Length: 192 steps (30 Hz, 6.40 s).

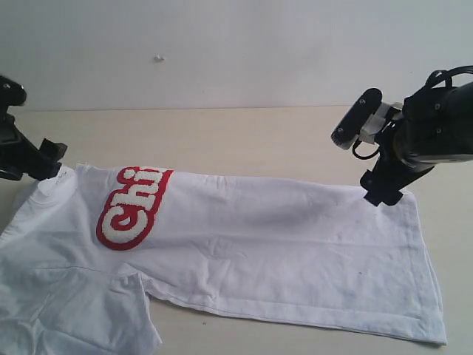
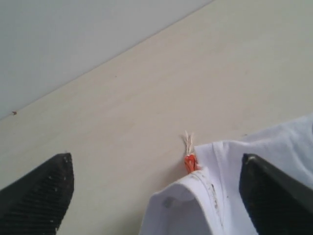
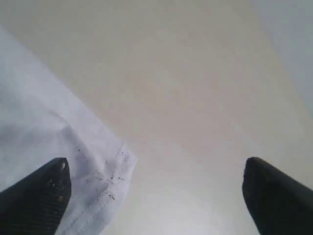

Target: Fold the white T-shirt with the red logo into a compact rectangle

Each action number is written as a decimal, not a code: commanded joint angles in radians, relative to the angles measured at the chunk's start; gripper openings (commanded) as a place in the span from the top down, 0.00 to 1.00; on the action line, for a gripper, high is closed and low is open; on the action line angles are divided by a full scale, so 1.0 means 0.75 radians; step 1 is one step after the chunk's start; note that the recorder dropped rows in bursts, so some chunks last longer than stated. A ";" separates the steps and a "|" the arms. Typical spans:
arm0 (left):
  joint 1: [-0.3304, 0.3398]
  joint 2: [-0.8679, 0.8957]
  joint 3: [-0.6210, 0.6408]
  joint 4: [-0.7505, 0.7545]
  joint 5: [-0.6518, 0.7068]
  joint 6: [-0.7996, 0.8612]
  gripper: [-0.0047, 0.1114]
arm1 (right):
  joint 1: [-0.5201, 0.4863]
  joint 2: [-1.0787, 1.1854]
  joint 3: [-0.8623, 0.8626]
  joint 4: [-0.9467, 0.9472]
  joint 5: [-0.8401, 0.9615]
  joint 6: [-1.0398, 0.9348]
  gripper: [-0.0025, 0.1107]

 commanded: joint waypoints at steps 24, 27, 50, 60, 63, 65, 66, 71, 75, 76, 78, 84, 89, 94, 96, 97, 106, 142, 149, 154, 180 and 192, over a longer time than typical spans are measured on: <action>-0.157 -0.081 -0.005 0.013 0.509 -0.619 0.96 | -0.003 -0.072 -0.011 1.432 0.023 -1.037 0.98; -0.154 0.001 -0.005 0.013 0.445 -0.546 0.96 | -0.003 -0.072 -0.011 1.448 0.034 -1.037 0.98; -0.011 0.390 -0.316 0.013 0.244 -0.354 0.96 | -0.003 0.108 -0.011 1.415 -0.029 -1.037 0.98; 0.057 0.457 -0.330 0.013 0.250 -0.355 0.96 | -0.044 0.140 -0.013 0.649 -0.116 -0.280 0.98; 0.057 0.422 -0.330 0.010 0.265 -0.378 0.96 | -0.054 0.177 -0.046 0.593 -0.168 -0.272 0.98; 0.057 0.362 -0.330 0.010 0.298 -0.389 0.96 | -0.064 0.236 -0.101 0.578 -0.154 -0.211 0.98; 0.057 0.335 -0.330 0.010 0.310 -0.389 0.96 | -0.064 0.253 -0.116 0.568 -0.148 -0.190 0.98; 0.057 0.184 -0.330 0.010 0.393 -0.415 0.96 | -0.064 0.313 -0.188 0.498 -0.136 -0.185 0.98; 0.057 0.047 -0.330 0.010 0.624 -0.598 0.96 | -0.064 0.345 -0.272 0.492 -0.117 -0.169 0.98; 0.057 0.024 -0.327 0.007 0.675 -0.600 0.96 | -0.064 0.345 -0.281 0.498 -0.102 -0.137 0.98; 0.057 -0.038 -0.306 -0.002 0.747 -0.601 0.96 | -0.064 0.302 -0.287 0.506 -0.077 -0.079 0.98; 0.052 -0.126 -0.198 -0.182 0.923 -0.599 0.96 | -0.064 0.152 -0.260 0.726 -0.052 -0.250 0.98; 0.007 -0.162 -0.108 -0.307 1.097 -0.562 0.96 | -0.064 0.042 -0.221 1.064 0.030 -0.601 0.98; -0.075 -0.218 -0.009 -0.329 1.211 -0.560 0.96 | -0.064 -0.042 -0.187 1.245 0.112 -0.746 0.98; -0.102 -0.244 0.035 -0.329 1.281 -0.560 0.96 | -0.064 -0.067 -0.175 1.293 0.134 -0.763 0.98; -0.109 -0.260 0.054 -0.329 1.300 -0.560 0.96 | -0.064 -0.073 -0.166 1.309 0.140 -0.770 0.98; -0.168 -0.478 0.259 -0.511 1.435 -0.498 0.96 | -0.064 -0.118 -0.133 1.387 0.153 -0.791 0.98; -0.754 -0.392 0.321 -0.365 1.203 0.741 0.45 | -0.064 -0.123 -0.133 1.568 0.238 -0.949 0.98; -0.754 -0.319 0.321 -0.405 1.200 0.741 0.45 | -0.064 -0.123 -0.133 1.568 0.238 -0.949 0.98; -0.754 -0.287 0.324 -0.468 1.216 0.768 0.45 | -0.064 -0.123 -0.133 1.568 0.230 -0.949 0.98; -0.754 -0.257 0.333 -0.534 1.166 0.800 0.93 | -0.064 -0.123 -0.133 1.565 0.214 -0.946 0.98; -0.749 -0.423 0.141 -0.389 1.215 0.802 0.96 | -0.064 -0.123 -0.133 1.565 0.200 -0.943 0.98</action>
